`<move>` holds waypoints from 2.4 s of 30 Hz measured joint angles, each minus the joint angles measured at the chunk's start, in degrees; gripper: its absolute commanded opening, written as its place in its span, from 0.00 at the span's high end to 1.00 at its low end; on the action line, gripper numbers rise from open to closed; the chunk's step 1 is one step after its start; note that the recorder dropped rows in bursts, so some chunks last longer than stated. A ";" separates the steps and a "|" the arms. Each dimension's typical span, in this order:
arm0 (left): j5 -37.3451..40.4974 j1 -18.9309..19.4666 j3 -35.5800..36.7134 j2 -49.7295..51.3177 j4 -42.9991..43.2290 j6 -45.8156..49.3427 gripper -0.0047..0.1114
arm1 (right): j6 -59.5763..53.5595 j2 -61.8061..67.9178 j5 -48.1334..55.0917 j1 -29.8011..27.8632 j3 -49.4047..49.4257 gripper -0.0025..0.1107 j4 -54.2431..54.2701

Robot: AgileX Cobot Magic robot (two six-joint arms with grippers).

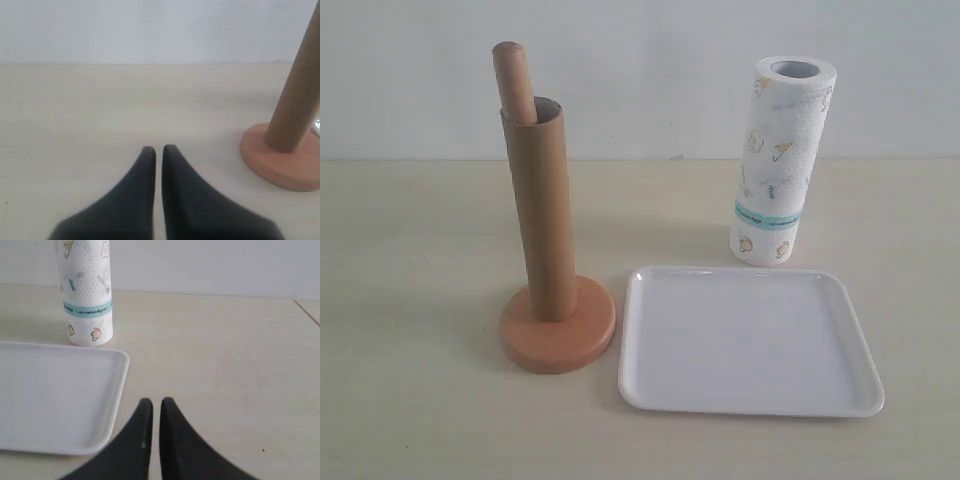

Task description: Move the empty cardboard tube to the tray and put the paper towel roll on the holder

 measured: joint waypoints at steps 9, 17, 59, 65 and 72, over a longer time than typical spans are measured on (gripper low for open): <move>-7.27 0.00 0.00 0.00 0.00 0.00 0.92 | 0.00 0.00 0.00 0.00 0.00 0.93 0.00; -28.87 0.00 0.00 0.00 0.00 3.65 0.92 | 0.00 0.00 0.00 0.00 0.00 0.93 0.00; -60.16 0.00 -15.60 46.37 36.16 -14.48 0.92 | 0.00 0.00 0.00 0.00 0.00 0.93 0.00; -62.67 0.00 -15.60 51.89 44.39 -19.74 0.92 | 0.00 0.00 0.00 0.00 0.00 0.93 0.00; -63.01 0.00 -15.60 56.60 46.98 -22.82 0.92 | 0.00 0.00 0.00 0.00 0.00 0.93 0.00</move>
